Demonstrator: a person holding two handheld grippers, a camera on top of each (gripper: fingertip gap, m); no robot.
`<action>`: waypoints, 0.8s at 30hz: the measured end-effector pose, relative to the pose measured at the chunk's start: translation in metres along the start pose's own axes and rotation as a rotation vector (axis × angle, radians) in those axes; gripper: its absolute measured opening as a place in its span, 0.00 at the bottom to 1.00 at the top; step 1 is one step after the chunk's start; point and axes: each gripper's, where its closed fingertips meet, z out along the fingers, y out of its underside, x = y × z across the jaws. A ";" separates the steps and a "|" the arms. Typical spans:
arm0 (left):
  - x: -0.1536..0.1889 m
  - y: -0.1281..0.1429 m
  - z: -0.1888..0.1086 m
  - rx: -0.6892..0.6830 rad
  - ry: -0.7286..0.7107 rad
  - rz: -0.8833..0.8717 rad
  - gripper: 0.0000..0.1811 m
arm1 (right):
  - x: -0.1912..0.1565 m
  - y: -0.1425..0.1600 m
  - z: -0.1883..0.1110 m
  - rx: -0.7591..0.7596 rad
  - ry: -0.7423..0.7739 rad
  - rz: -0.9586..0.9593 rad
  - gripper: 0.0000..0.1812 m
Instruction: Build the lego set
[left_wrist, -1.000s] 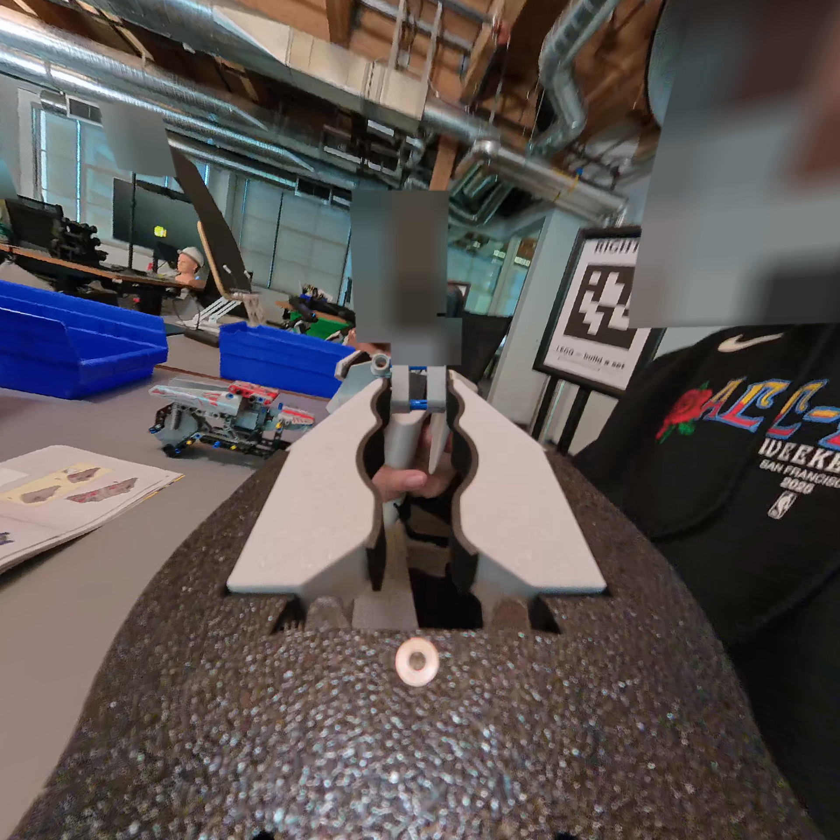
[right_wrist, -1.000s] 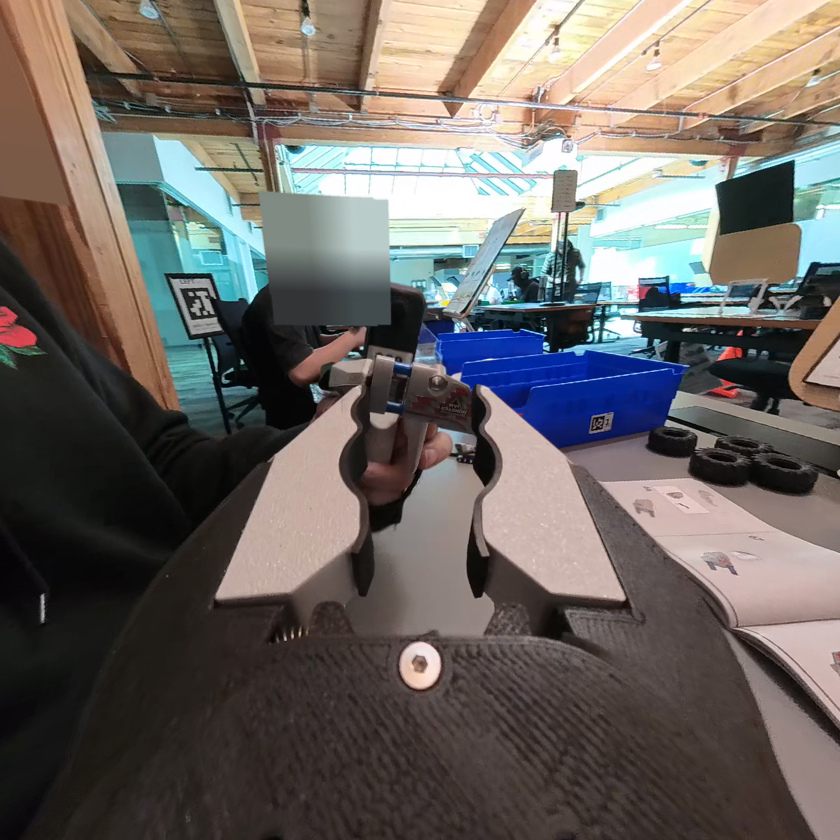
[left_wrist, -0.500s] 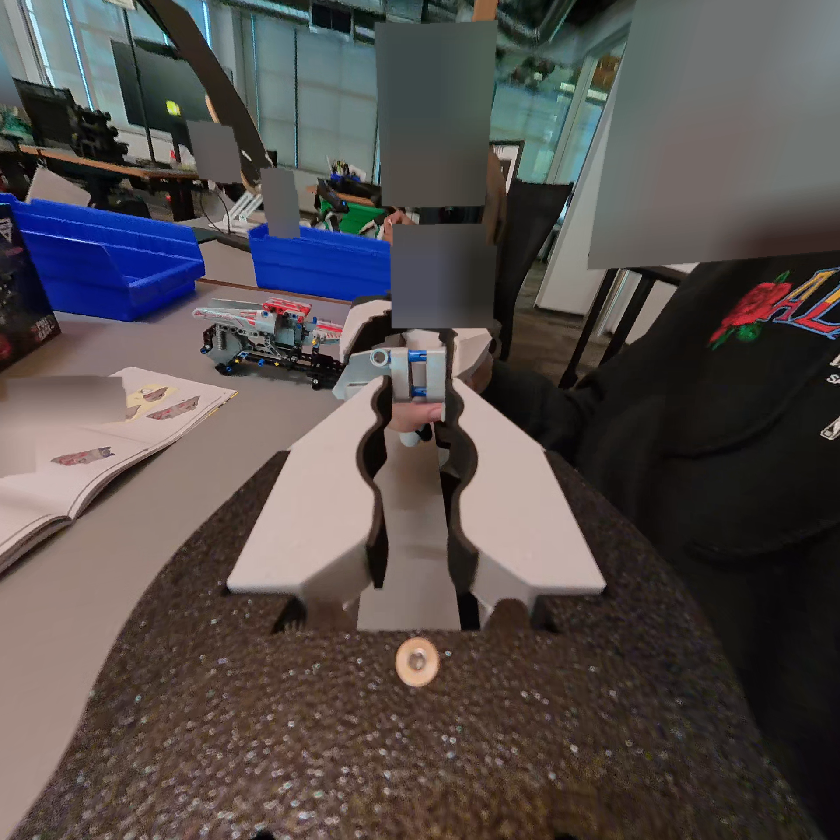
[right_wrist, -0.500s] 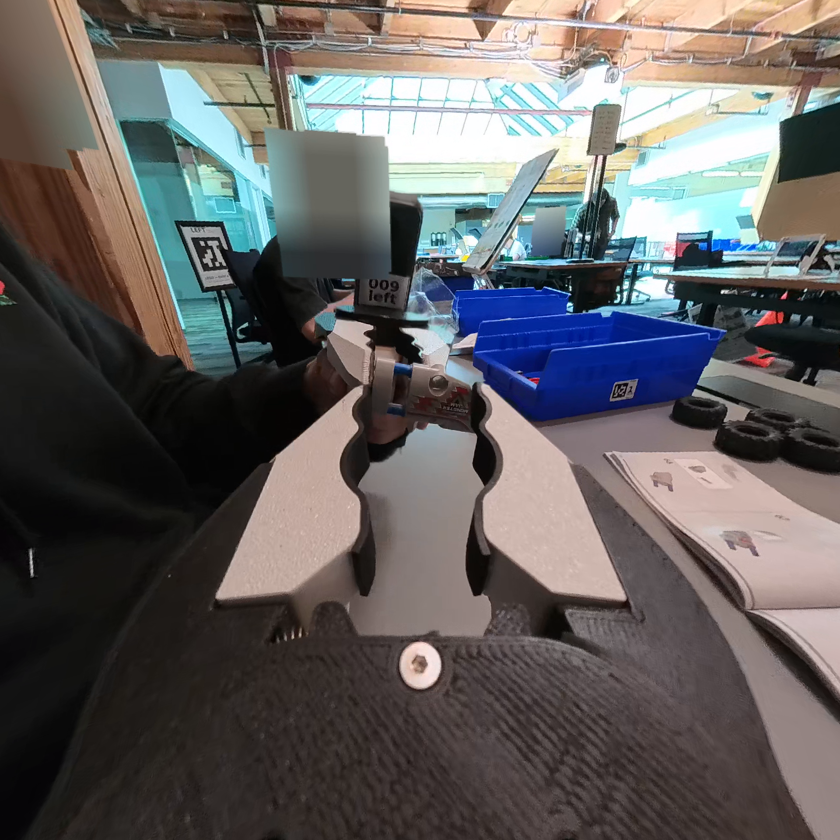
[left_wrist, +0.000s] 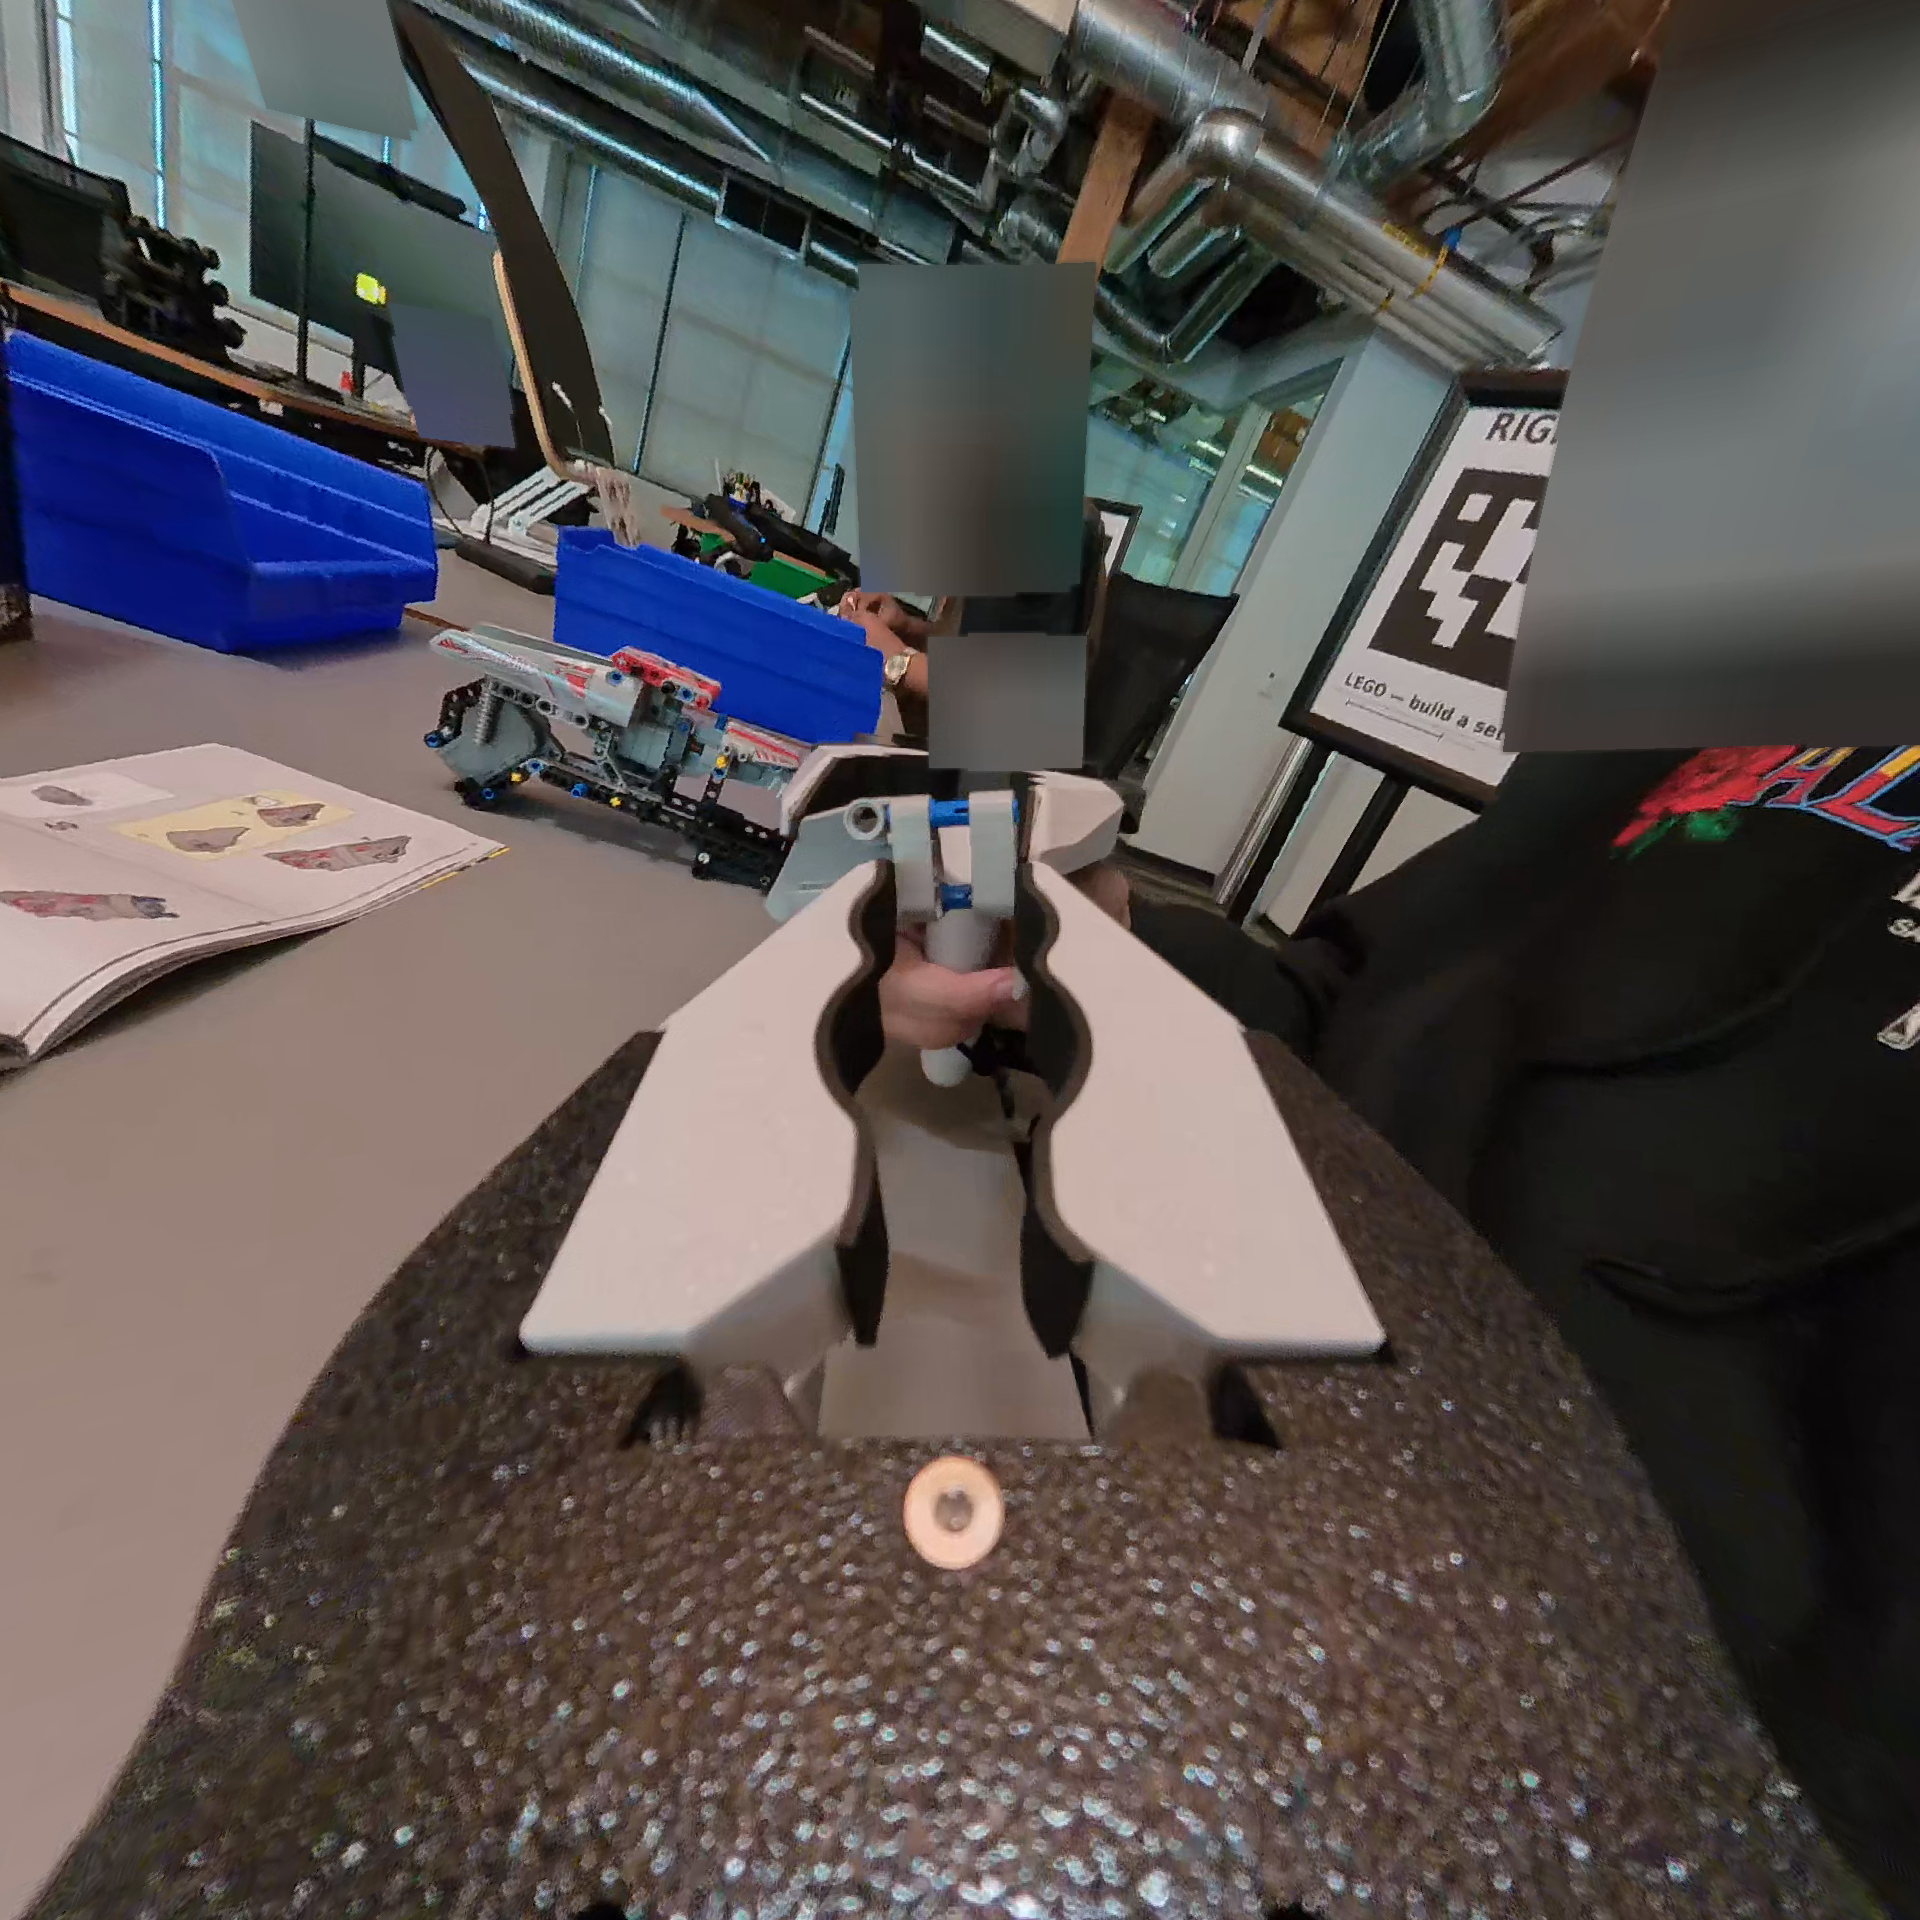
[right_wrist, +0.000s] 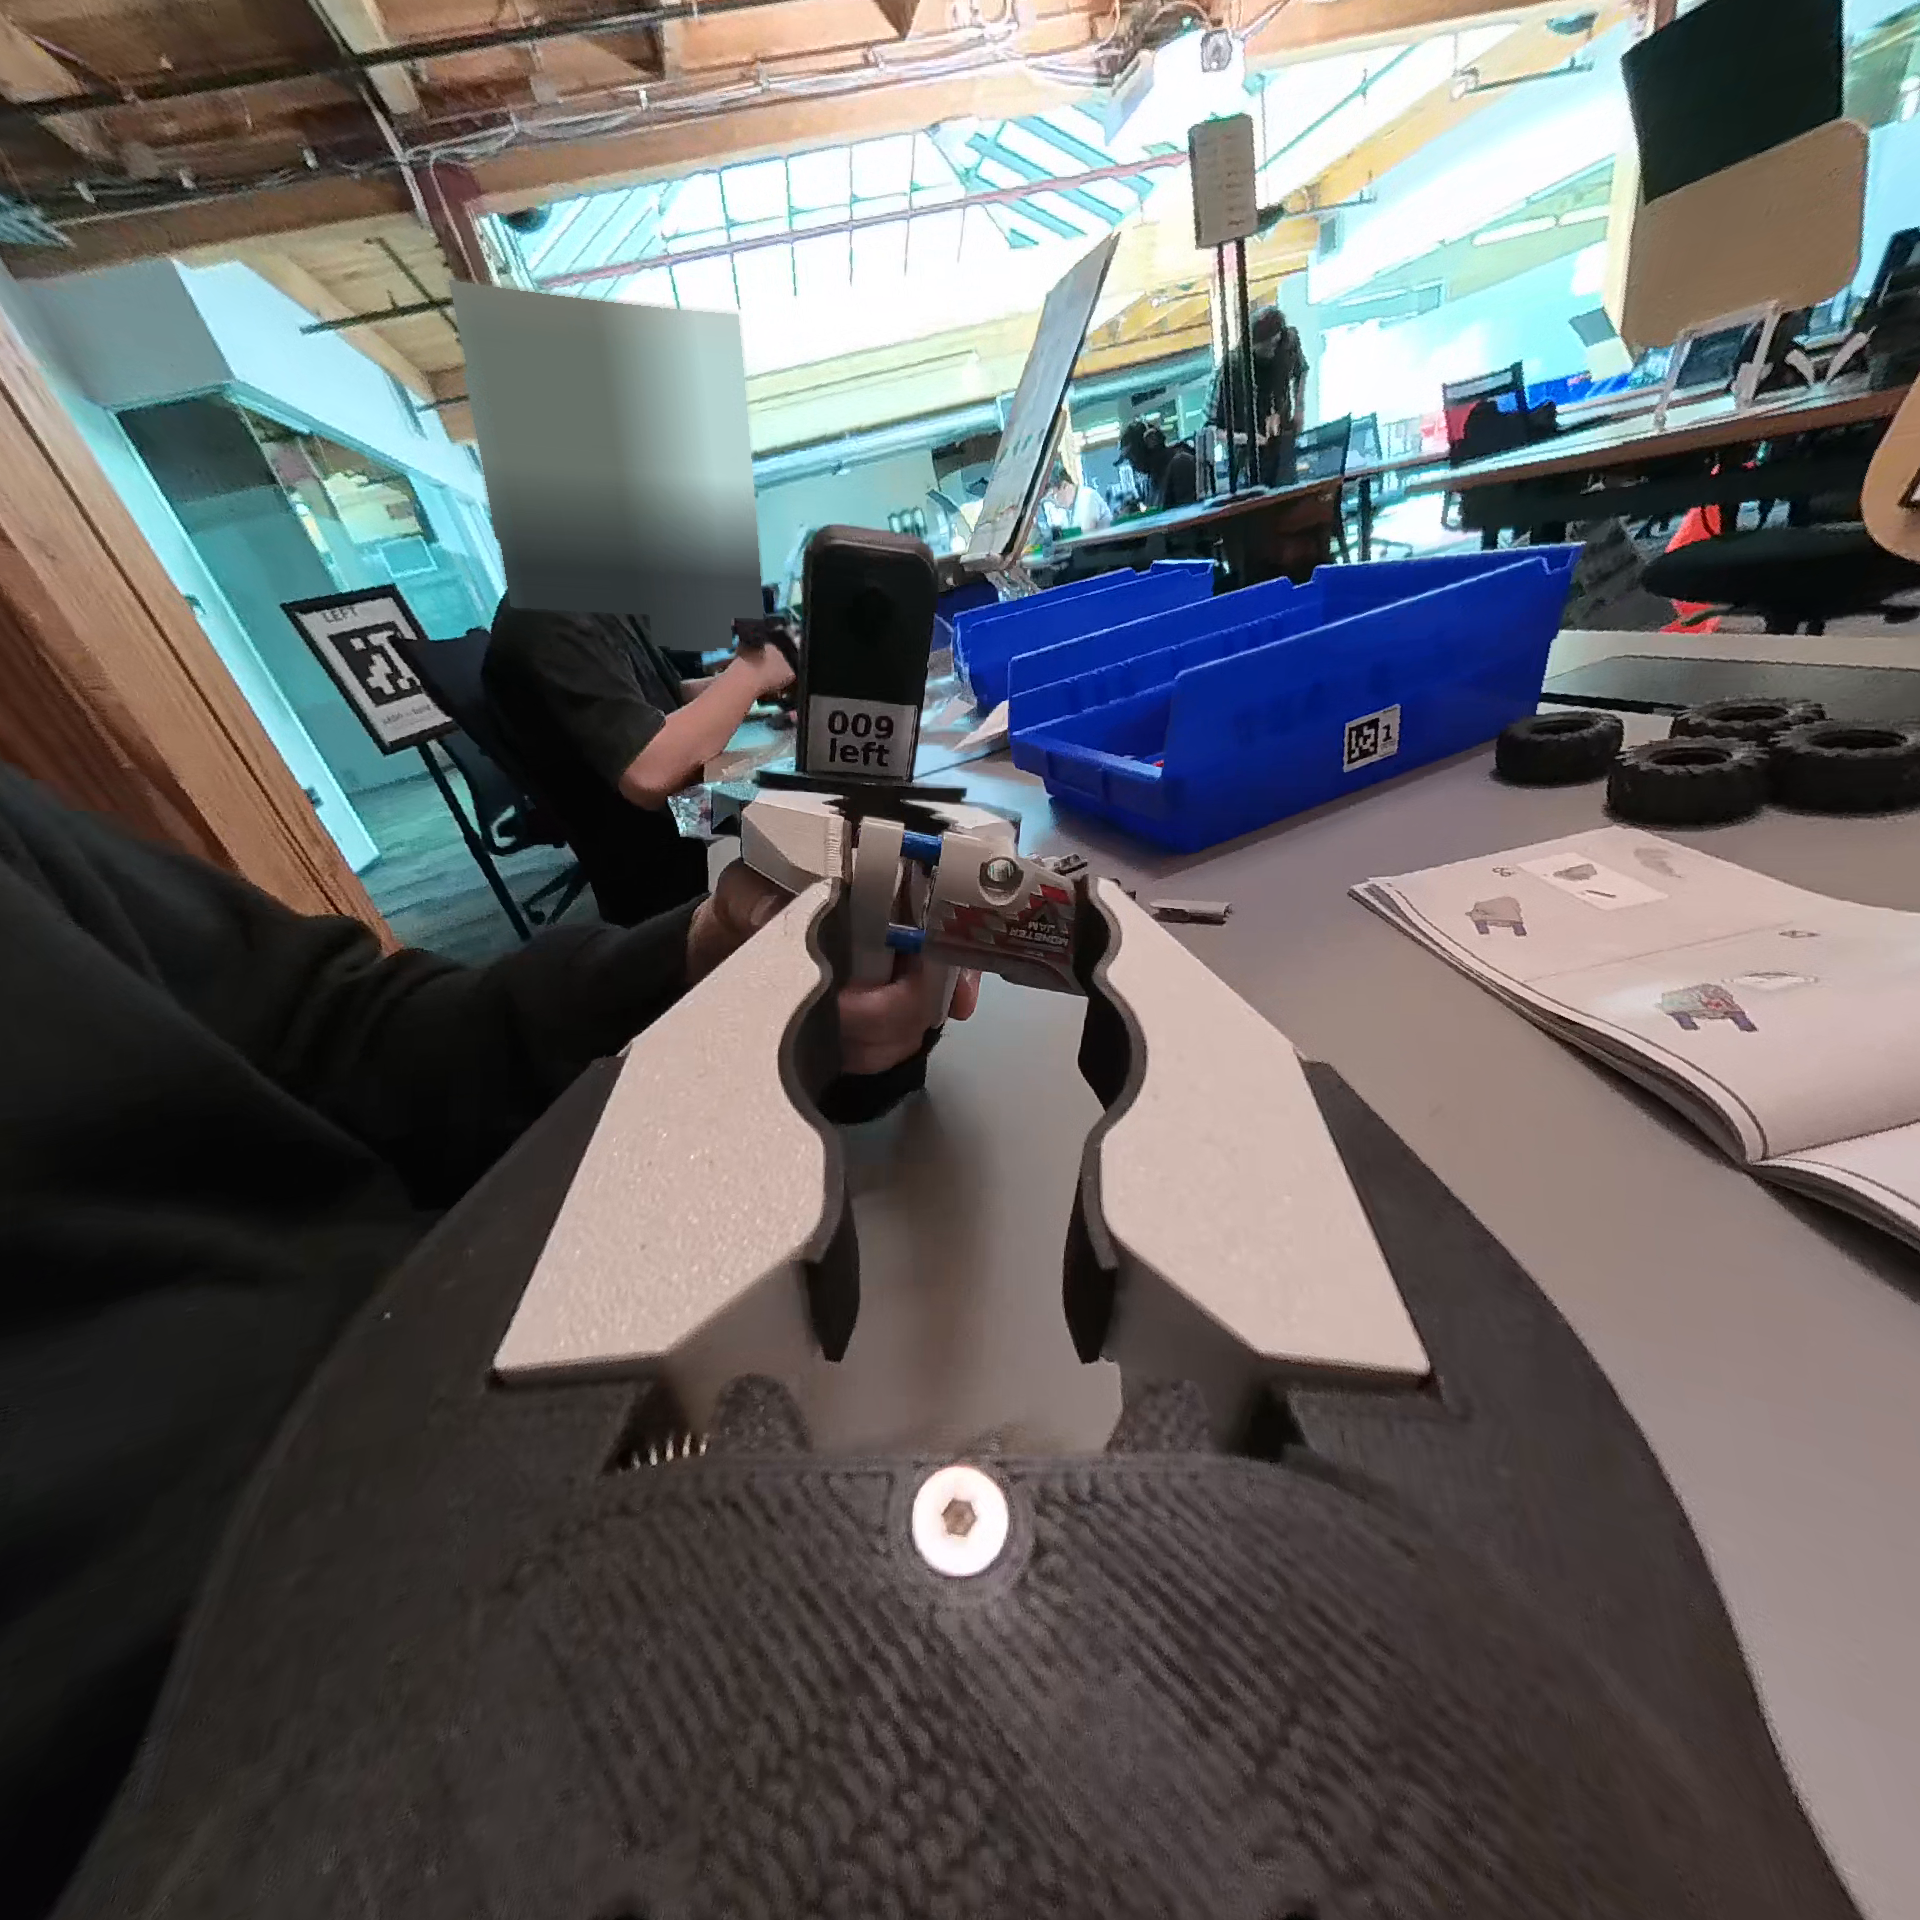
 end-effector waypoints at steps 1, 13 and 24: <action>-0.001 0.001 0.000 -0.008 0.003 0.001 0.11 | 0.001 0.001 0.000 0.012 0.000 0.007 0.23; -0.007 0.006 0.007 -0.001 0.035 0.039 0.07 | 0.006 0.003 -0.004 0.031 -0.039 -0.018 0.19; -0.048 0.032 0.004 -0.455 -0.340 0.703 0.07 | 0.035 0.025 -0.024 -0.173 0.041 0.031 0.21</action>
